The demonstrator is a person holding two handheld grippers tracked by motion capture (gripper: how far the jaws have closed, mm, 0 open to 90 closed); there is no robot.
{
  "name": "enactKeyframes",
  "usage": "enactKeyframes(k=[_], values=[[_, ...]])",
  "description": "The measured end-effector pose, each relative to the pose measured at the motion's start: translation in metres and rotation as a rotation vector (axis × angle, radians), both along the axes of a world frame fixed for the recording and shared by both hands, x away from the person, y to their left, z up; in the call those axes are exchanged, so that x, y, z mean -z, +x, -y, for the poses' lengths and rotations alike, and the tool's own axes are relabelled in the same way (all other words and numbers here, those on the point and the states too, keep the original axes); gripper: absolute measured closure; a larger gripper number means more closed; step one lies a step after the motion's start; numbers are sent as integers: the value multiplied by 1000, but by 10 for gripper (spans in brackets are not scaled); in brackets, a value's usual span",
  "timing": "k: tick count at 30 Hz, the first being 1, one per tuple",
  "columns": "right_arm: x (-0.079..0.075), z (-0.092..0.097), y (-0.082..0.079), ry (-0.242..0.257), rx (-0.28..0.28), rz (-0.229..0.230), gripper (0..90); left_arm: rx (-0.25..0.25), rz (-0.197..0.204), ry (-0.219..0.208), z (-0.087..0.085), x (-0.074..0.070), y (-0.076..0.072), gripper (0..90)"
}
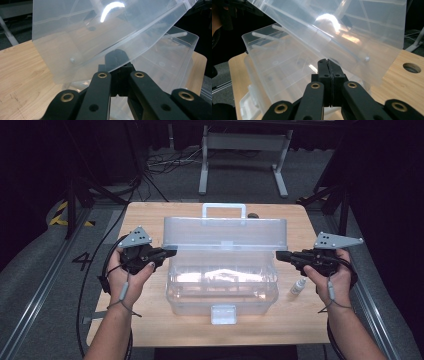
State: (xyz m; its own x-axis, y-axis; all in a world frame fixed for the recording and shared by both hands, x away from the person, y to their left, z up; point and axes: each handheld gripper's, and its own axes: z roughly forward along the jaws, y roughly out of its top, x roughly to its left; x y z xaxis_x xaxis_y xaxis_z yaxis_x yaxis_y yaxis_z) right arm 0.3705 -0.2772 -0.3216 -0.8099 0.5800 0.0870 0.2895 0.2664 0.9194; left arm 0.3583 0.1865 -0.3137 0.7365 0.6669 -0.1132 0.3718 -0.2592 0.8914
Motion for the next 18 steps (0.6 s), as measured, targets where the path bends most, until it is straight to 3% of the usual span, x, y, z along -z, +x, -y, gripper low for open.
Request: enactKeyframes(k=[18], values=[[-9,-2,13,2,30,21,881,-16,-2,15,2,-13,15,897]])
